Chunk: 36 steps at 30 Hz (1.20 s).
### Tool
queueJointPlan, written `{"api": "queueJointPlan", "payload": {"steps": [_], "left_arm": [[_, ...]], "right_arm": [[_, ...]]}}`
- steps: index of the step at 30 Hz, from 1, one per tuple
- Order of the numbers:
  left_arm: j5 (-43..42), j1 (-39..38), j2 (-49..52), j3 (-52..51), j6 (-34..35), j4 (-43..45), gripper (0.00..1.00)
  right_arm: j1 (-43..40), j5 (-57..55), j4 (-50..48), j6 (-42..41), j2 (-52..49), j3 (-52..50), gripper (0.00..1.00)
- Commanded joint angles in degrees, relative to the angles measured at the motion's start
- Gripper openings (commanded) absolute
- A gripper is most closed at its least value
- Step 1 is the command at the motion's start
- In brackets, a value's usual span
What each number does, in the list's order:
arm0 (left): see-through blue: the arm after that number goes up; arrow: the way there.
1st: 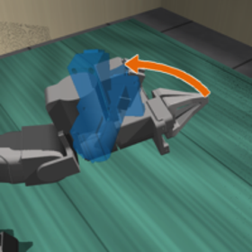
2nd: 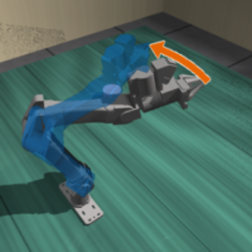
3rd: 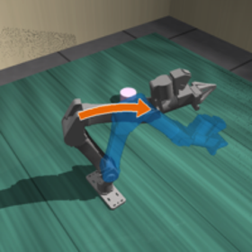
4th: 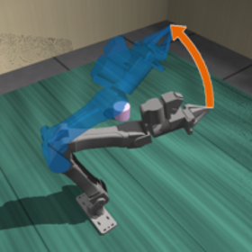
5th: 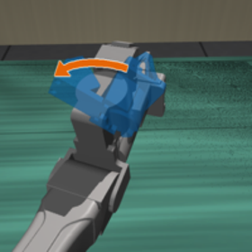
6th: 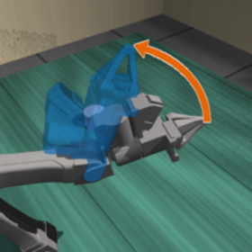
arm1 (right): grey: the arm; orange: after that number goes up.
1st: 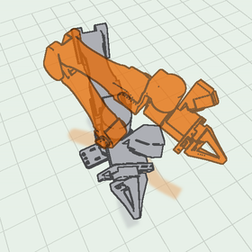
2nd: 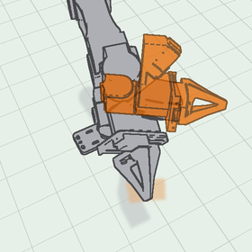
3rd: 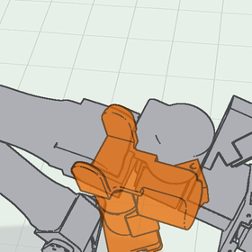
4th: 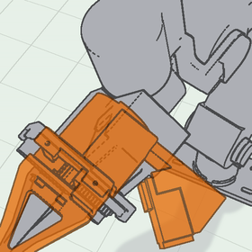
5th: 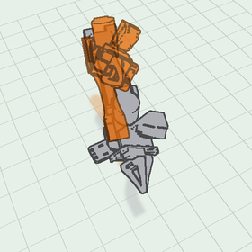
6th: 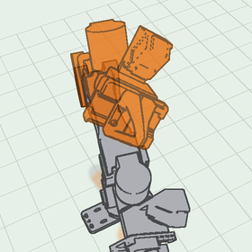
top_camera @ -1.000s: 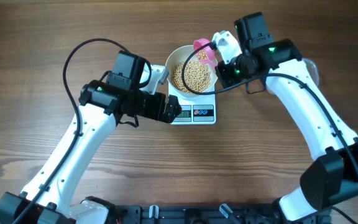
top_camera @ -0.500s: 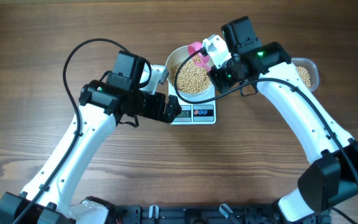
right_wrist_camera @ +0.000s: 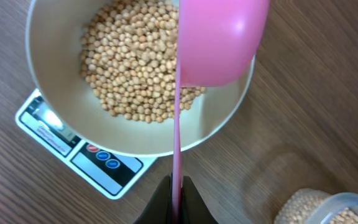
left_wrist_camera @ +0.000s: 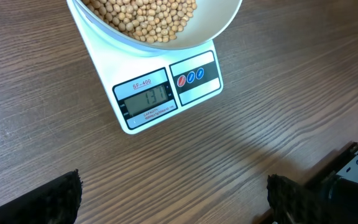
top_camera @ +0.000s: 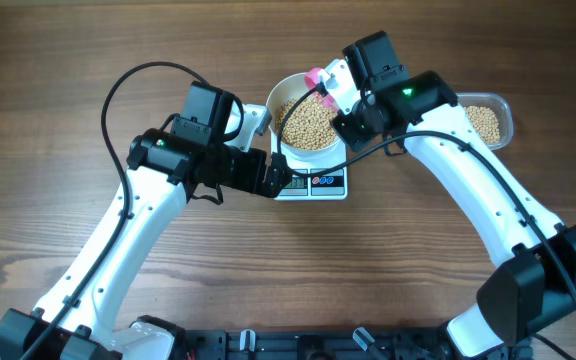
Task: Scoop item into bowl and weigh 150g on scale
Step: 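Tilt the scoop over the bowl to pour soybeans in gradually, then move the empty scoop back to the soybean tub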
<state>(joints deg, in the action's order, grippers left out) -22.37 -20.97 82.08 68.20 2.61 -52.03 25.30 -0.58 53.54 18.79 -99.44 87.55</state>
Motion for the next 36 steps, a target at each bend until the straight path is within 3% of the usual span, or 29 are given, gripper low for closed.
{"api": "queueJointPlan", "payload": {"steps": [1, 11, 16, 23, 30, 36], "left_arm": [[-0.5, 0.0, 0.3, 0.3, -0.9, 0.1, 1.0], [-0.5, 0.0, 0.3, 0.3, -0.9, 0.1, 1.0], [-0.5, 0.0, 0.3, 0.3, -0.9, 0.1, 1.0], [-0.5, 0.0, 0.3, 0.3, -0.9, 0.1, 1.0], [-0.5, 0.0, 0.3, 0.3, -0.9, 0.1, 1.0], [-0.5, 0.0, 0.3, 0.3, -0.9, 0.1, 1.0]], "right_arm": [[0.5, -5.5, -0.2, 1.2, -0.5, 1.0, 0.04], [1.9, -6.8, -1.0, 1.5, -0.5, 1.0, 0.04], [1.9, -5.1, -2.0, -3.3, -0.4, 1.0, 0.04], [0.2, 5.4, -3.0, -9.5, -0.4, 1.1, 0.04], [-8.9, 27.2, -3.3, -13.4, -0.4, 1.1, 0.04], [-16.7, 37.8, -3.4, -14.5, -0.4, 1.1, 0.04]]}}
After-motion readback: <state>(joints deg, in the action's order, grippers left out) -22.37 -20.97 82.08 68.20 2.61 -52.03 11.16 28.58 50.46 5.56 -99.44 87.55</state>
